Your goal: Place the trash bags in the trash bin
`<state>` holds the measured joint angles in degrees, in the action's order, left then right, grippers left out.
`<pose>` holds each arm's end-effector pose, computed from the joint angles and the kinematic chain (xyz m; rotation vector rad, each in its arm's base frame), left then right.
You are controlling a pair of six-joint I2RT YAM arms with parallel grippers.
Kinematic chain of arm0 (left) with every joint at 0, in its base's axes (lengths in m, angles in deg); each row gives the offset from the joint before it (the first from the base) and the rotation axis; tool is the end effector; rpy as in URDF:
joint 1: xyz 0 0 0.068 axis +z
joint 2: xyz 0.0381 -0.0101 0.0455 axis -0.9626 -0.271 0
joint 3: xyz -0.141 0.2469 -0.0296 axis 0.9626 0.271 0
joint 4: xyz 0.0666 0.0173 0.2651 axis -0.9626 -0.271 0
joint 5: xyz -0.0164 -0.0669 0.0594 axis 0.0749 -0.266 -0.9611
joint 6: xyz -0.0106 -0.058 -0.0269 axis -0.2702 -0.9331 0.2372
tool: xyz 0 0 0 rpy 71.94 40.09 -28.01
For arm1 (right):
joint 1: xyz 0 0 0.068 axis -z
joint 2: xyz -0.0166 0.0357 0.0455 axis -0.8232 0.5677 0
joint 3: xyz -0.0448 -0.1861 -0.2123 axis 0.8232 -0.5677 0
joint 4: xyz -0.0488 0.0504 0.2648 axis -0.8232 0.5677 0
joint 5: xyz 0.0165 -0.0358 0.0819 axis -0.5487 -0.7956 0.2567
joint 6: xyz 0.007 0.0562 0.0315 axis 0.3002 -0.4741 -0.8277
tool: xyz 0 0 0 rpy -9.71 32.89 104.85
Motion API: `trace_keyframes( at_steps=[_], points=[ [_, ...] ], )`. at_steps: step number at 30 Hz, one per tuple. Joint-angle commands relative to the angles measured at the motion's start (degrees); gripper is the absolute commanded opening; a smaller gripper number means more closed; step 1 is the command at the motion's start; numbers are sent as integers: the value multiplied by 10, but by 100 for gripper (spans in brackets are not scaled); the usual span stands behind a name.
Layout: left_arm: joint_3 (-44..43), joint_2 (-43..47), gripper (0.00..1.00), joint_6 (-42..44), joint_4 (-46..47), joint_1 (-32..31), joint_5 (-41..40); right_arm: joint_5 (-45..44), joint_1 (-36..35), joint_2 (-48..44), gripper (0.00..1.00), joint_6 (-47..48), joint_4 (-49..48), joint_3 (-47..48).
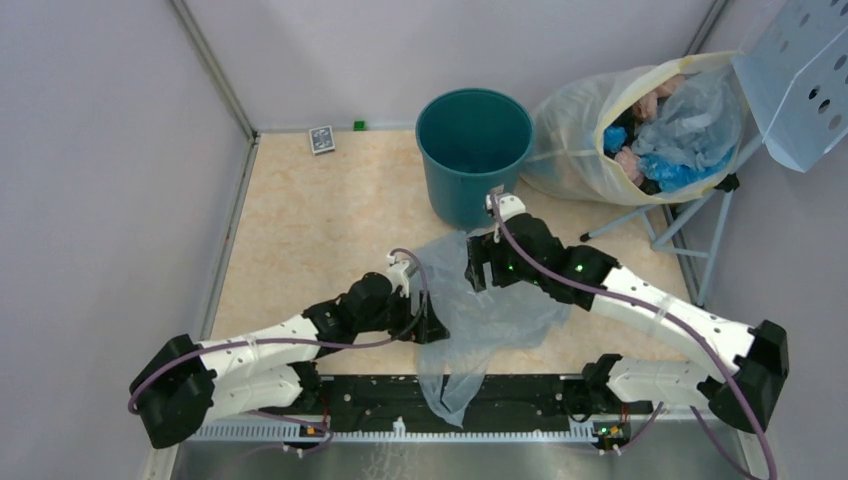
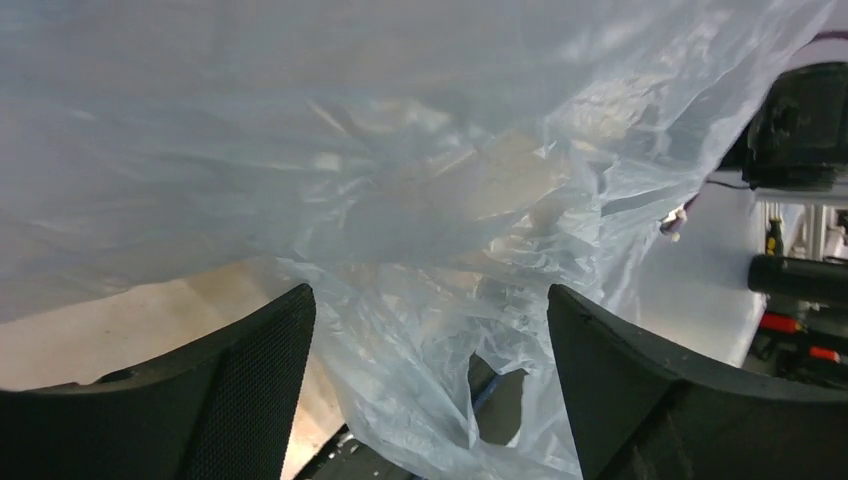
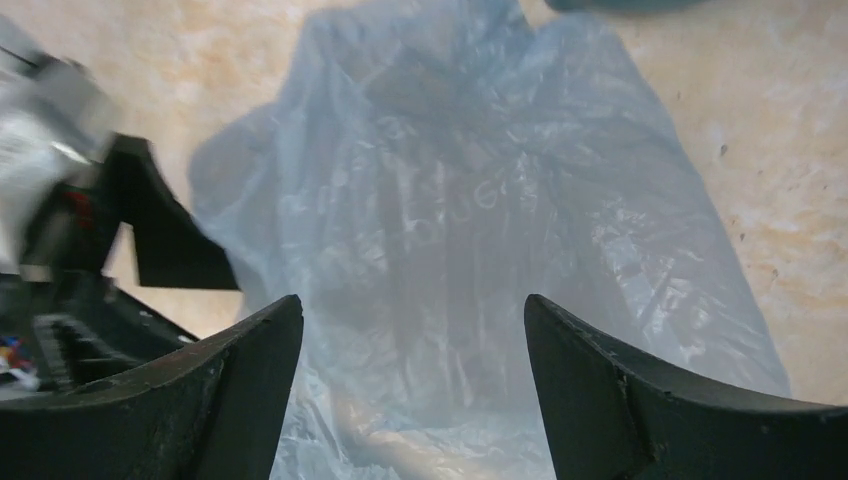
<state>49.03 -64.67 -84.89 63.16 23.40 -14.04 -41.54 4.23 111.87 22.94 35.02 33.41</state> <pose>0.1265 -0.1787 0.1730 0.3175 2.4166 -1.1890 0.1631 0.1881 0.3210 -0.4132 2.2411 0.5175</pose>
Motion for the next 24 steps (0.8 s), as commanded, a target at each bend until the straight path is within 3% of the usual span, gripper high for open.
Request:
trace_keyframes(
  at_steps=[1,5,13,17,21,24],
  points=[
    [-1,28,92,7,30,-4,-77,-18,4,13,81,-9,-38,-42],
    [-14,66,95,4,-20,-3,-99,-23,5,-4,81,17,-40,-59],
    [-14,138,98,-52,-80,-2,-132,-3,28,-42,81,69,-6,2],
    [-9,131,88,-65,-72,-2,-147,4,79,-26,76,82,9,21],
    [-12,100,76,-74,-54,-1,-152,28,153,-3,65,83,13,23],
    [-12,74,73,-85,-31,1,-147,47,181,10,64,85,1,7]
  ],
)
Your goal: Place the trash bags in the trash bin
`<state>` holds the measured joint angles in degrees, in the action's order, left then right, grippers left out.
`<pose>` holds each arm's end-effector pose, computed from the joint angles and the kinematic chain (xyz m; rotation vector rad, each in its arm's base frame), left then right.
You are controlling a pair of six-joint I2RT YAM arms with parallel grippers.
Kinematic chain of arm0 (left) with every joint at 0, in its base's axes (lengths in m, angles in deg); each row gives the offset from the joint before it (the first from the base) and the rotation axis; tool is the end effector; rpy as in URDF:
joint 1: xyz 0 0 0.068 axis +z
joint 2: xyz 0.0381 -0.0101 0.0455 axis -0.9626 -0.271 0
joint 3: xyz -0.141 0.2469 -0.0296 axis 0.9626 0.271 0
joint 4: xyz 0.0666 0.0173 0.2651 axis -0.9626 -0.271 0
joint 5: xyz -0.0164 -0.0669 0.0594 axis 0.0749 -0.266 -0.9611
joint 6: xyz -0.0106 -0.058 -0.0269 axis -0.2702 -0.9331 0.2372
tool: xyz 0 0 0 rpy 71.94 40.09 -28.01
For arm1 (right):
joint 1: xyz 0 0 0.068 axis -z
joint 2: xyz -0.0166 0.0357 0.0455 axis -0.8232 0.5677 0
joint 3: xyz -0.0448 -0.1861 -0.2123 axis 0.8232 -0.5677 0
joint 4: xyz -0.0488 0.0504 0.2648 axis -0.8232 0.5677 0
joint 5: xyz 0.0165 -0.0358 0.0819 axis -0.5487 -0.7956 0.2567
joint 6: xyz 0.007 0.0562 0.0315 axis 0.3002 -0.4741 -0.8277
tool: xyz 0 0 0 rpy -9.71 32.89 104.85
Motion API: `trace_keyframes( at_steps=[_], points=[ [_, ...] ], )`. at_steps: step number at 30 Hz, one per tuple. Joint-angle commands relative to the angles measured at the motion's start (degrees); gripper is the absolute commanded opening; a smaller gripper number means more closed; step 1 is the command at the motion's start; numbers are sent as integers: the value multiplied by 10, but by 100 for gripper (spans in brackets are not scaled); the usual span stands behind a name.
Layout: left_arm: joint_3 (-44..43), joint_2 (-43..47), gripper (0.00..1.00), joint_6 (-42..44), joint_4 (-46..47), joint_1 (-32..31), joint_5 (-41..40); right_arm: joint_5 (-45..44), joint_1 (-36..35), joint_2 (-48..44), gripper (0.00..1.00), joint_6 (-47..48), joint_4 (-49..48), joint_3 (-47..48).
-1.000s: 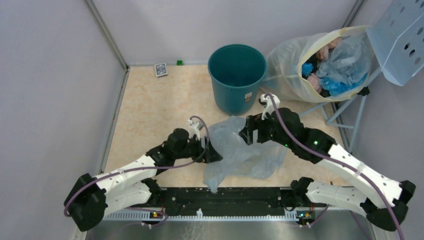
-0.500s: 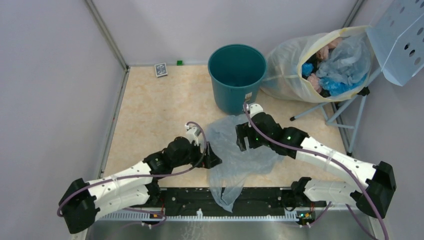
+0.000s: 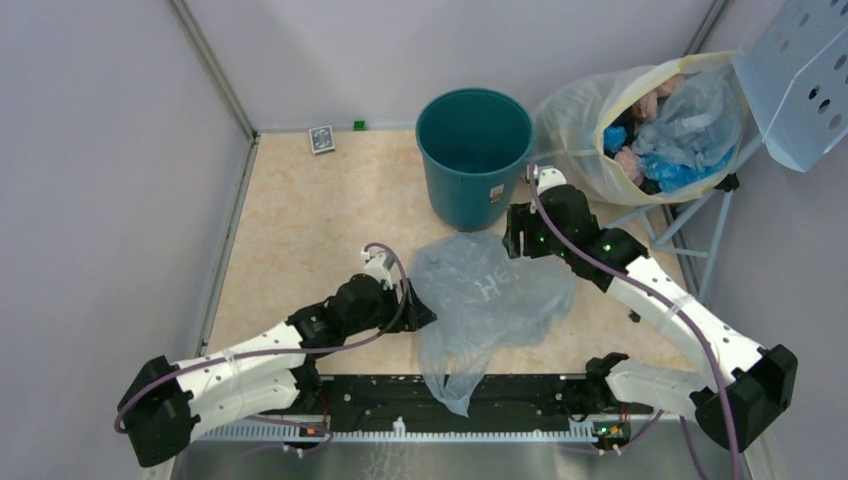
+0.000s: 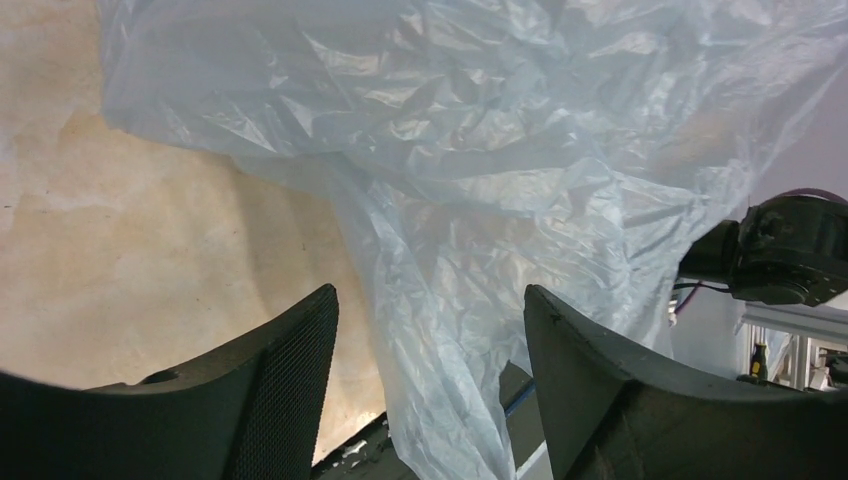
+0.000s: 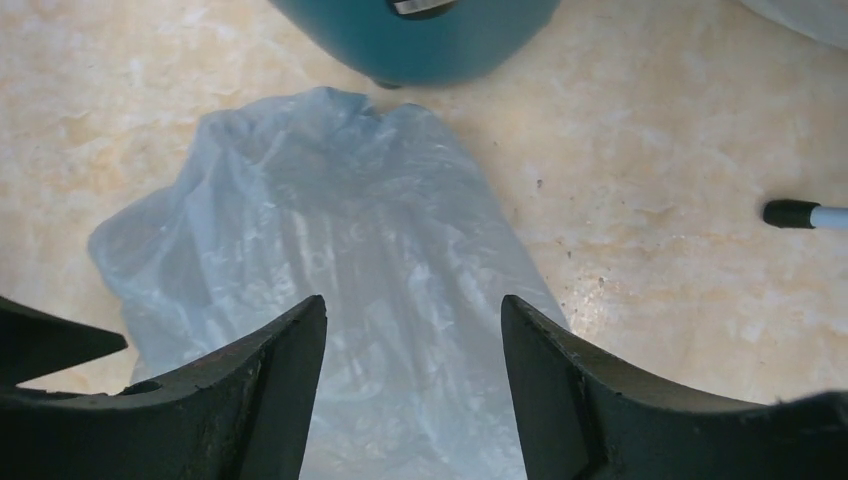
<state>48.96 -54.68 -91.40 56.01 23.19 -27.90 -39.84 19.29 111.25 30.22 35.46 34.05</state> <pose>0.1235 -0.1571 0.1924 0.0291 2.3302 -1.0529 0.2036 0.1391 0.3266 -0.2703 2.2232 0.3485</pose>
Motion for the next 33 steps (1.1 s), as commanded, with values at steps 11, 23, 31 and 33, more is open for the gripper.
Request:
trace_keyframes(
  at_steps=[11,23,31,33],
  points=[
    [12,-108,73,-62,149,25,28,38,70,73,64,-11,-80,-91],
    [6,-128,1,-30,157,34,33,148,73,20,0,-52,-110,-156],
    [-104,-51,0,66,-6,38,60,209,72,-78,0,-54,-22,-84],
    [-136,-26,0,80,-40,38,69,223,72,-95,0,-55,-4,-54]
  ],
)
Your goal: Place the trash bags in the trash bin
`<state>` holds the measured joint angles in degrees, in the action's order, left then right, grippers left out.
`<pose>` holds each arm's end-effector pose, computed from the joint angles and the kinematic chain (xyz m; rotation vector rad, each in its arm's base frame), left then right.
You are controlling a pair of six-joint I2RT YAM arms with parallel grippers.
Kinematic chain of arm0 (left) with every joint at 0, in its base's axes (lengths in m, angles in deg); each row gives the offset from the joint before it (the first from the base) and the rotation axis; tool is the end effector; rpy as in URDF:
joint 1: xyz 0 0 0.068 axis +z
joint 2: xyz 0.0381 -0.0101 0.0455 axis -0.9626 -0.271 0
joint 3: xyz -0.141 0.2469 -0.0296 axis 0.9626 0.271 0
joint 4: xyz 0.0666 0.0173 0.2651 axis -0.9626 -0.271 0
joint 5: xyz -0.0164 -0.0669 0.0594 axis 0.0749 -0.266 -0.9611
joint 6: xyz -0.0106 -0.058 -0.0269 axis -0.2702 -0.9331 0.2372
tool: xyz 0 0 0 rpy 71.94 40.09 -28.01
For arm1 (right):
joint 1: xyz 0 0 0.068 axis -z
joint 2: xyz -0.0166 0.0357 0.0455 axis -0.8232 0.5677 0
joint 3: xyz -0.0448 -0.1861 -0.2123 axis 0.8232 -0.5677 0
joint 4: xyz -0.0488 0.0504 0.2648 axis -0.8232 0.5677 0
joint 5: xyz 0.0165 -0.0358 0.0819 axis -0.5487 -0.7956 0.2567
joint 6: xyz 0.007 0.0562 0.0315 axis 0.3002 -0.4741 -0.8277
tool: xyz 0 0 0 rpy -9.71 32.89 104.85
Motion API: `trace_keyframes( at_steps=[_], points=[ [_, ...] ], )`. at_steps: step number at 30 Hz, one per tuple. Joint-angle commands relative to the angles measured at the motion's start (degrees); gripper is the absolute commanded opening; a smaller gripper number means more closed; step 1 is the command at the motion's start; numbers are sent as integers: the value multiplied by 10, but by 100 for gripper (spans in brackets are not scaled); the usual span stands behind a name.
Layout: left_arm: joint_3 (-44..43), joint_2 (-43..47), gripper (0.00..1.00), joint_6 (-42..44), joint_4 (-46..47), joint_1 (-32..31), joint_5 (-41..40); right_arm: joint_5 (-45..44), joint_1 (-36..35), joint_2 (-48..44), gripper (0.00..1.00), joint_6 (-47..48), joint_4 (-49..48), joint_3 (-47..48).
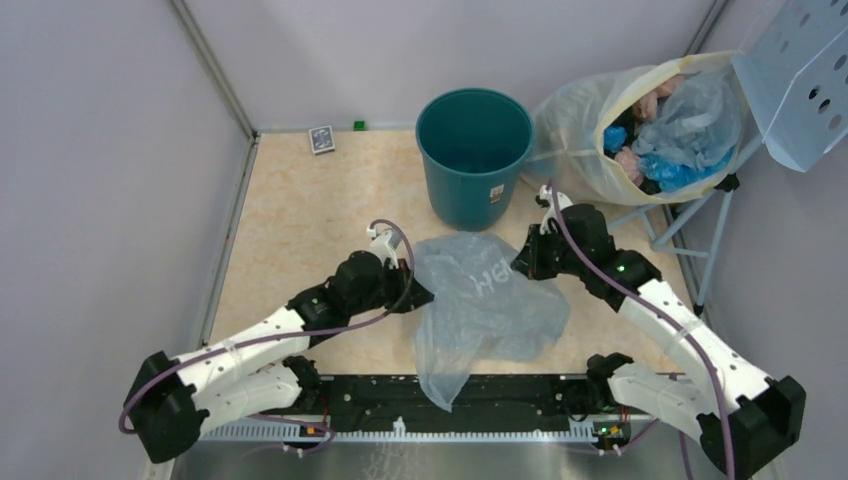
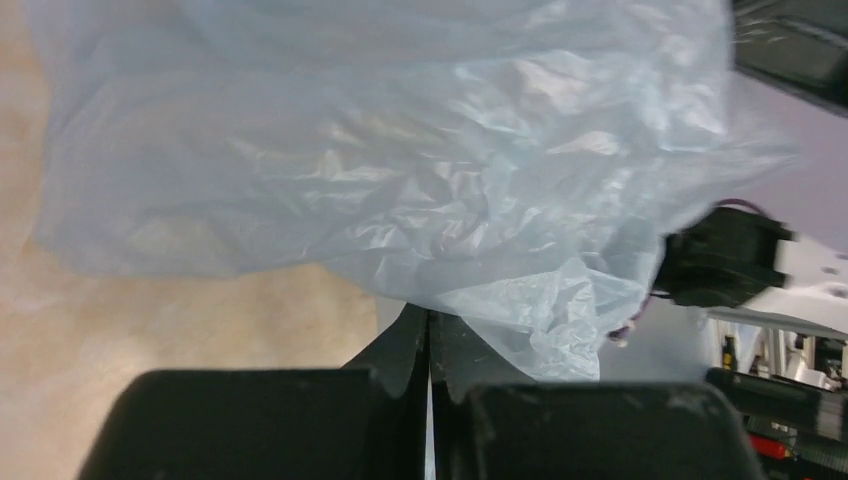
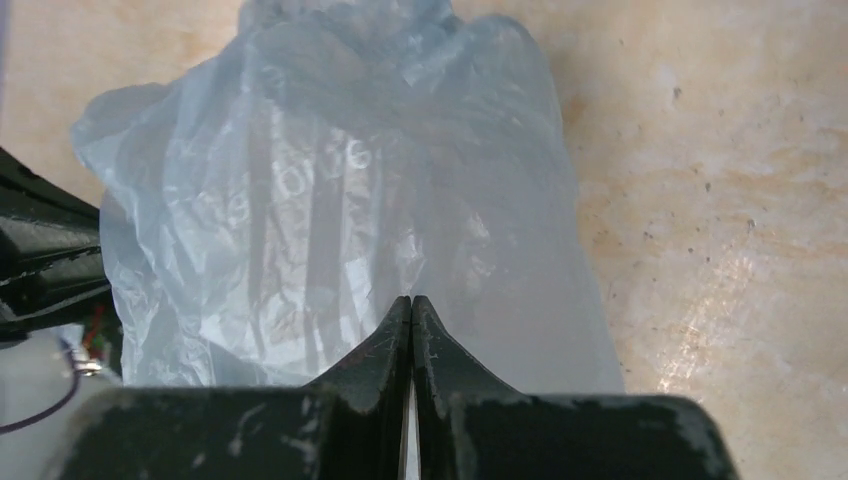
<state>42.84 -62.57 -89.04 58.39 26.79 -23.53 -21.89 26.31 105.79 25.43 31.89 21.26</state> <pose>0.1496 -0.1727 0.2090 0.0545 2.3224 -1.0790 0.1903 0.1152 0.2729 -0.2175 2.3577 0.6391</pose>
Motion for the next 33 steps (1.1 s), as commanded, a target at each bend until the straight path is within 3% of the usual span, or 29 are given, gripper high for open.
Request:
trace_keyframes(
  at_steps=[1,9,16,22,27,33],
  points=[
    [-95,64,0,62,-79,2,28,51,2,-45,0,-8,41,92],
    [-278,93,0,116,-201,2,33,112,2,-39,0,-7,94,247],
    [-489,-28,0,194,-290,15,5,44,3,17,0,-3,132,409],
    [-647,-181,0,215,-279,153,170,-85,3,74,0,4,146,531],
    [-755,-294,0,204,-256,197,240,-143,3,155,0,25,166,641],
    [-813,-391,0,169,-227,234,276,-185,9,237,0,48,174,715]
  ],
)
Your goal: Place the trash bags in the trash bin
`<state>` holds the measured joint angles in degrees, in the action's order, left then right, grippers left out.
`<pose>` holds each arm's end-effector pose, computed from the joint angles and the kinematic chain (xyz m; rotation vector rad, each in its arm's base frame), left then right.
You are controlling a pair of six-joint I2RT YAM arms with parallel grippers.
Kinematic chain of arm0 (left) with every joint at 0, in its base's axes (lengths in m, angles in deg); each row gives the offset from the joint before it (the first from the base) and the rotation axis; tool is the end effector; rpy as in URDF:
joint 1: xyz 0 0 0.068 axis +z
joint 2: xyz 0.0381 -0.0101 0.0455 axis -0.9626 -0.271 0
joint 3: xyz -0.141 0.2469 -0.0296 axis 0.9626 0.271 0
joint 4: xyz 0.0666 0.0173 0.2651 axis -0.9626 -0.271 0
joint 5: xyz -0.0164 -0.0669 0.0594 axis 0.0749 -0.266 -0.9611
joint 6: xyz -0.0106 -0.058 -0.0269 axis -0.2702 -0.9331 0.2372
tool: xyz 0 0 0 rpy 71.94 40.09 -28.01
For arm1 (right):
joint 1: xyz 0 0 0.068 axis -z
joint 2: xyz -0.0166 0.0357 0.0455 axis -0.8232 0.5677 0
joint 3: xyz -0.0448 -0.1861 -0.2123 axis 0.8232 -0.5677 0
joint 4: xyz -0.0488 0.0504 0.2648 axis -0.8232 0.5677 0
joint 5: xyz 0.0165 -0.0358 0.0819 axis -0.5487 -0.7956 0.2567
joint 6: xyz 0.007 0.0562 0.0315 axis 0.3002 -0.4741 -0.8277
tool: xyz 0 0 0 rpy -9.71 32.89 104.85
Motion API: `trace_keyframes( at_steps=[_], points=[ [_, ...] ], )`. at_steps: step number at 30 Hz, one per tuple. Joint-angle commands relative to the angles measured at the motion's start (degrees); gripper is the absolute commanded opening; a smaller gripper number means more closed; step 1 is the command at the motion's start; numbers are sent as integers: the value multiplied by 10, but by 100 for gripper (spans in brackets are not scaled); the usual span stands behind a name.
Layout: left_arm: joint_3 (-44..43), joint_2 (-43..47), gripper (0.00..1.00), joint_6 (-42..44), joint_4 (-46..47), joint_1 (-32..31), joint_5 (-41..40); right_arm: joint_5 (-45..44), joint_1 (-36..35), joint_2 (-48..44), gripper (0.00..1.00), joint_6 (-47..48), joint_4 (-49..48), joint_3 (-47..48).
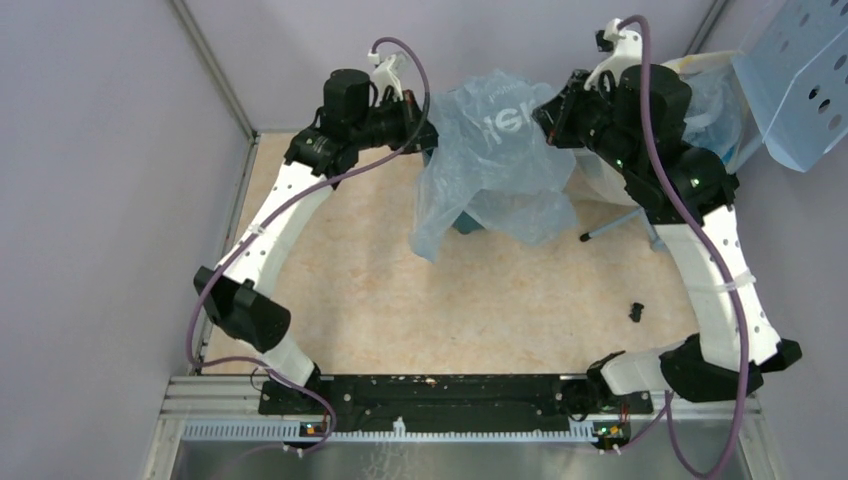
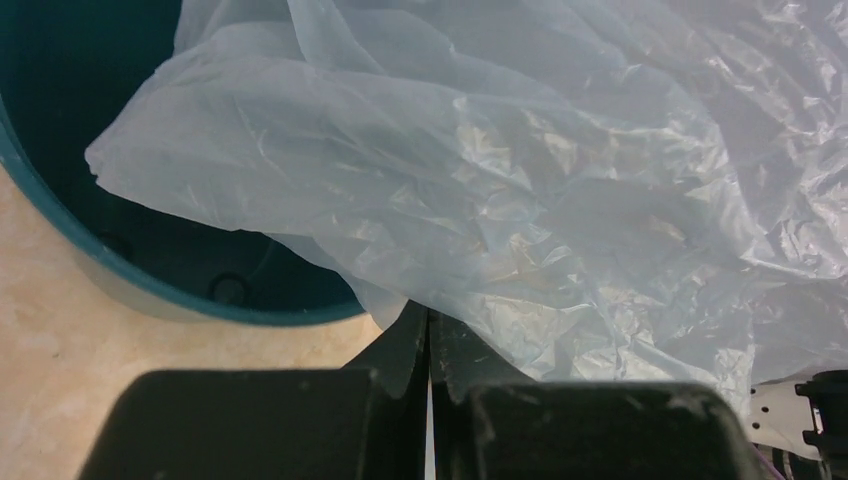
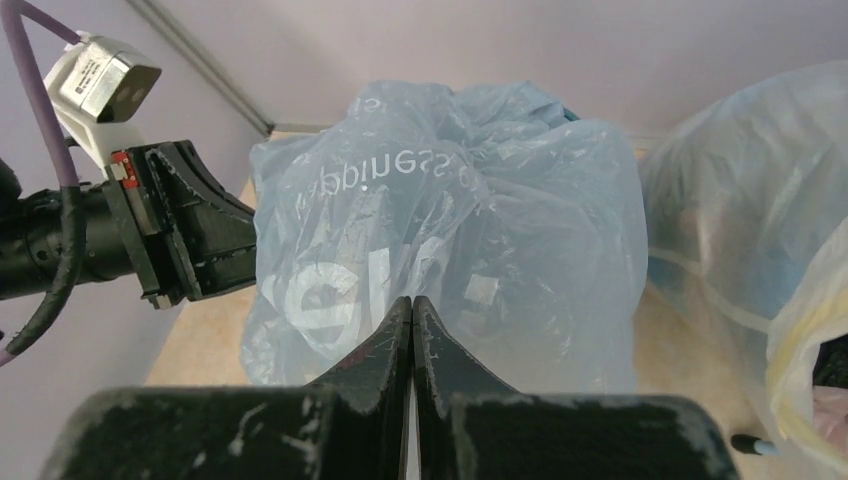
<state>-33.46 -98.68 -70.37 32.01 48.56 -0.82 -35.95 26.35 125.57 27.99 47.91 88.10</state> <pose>0.3371 -0.1904 0.4658 0.3094 1.9725 -1.1424 0.2168 0.1156 0.5619 -0.0751 1.7802 0.5507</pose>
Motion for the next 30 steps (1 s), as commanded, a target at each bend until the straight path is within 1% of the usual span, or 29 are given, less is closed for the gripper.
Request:
trace_keyframes(
  at_steps=[1,4,5,6,7,9,11,12,14,17,20,24,26,29,30],
  points=[
    [-55,-41,0,-20,38,21,56,-46,11,52,0,24,18,55],
    [-53,-54,0,-34,59,35,88,-31,14,82,0,27,24,70],
    [-50,-54,5,-38,63,38,95,-23,14,87,0,28,23,70],
    [-48,-53,16,-39,65,42,98,-17,15,92,0,30,22,70],
    [-47,-50,29,-36,64,43,101,-13,15,95,1,32,21,72],
    [-47,-40,50,-19,53,45,98,-12,15,103,2,36,22,78],
    [-49,-20,73,6,31,46,74,-10,15,110,3,36,24,84],
    [-48,-7,82,20,20,45,57,-5,15,115,3,37,25,87],
    [-47,16,97,51,-5,46,12,0,16,125,3,36,26,90],
    [-45,52,99,100,-45,46,-47,2,16,137,3,32,26,91],
    [-35,89,99,143,-60,46,-94,4,15,150,4,29,21,91],
    [-31,132,99,171,-71,45,-137,12,16,177,6,21,26,108],
    [-25,148,99,170,-68,46,-125,6,16,195,6,19,36,121],
    [14,180,99,150,-34,41,-48,-1,15,218,7,16,46,133],
    [33,191,99,147,-21,34,-35,1,15,222,8,16,44,134]
  ],
)
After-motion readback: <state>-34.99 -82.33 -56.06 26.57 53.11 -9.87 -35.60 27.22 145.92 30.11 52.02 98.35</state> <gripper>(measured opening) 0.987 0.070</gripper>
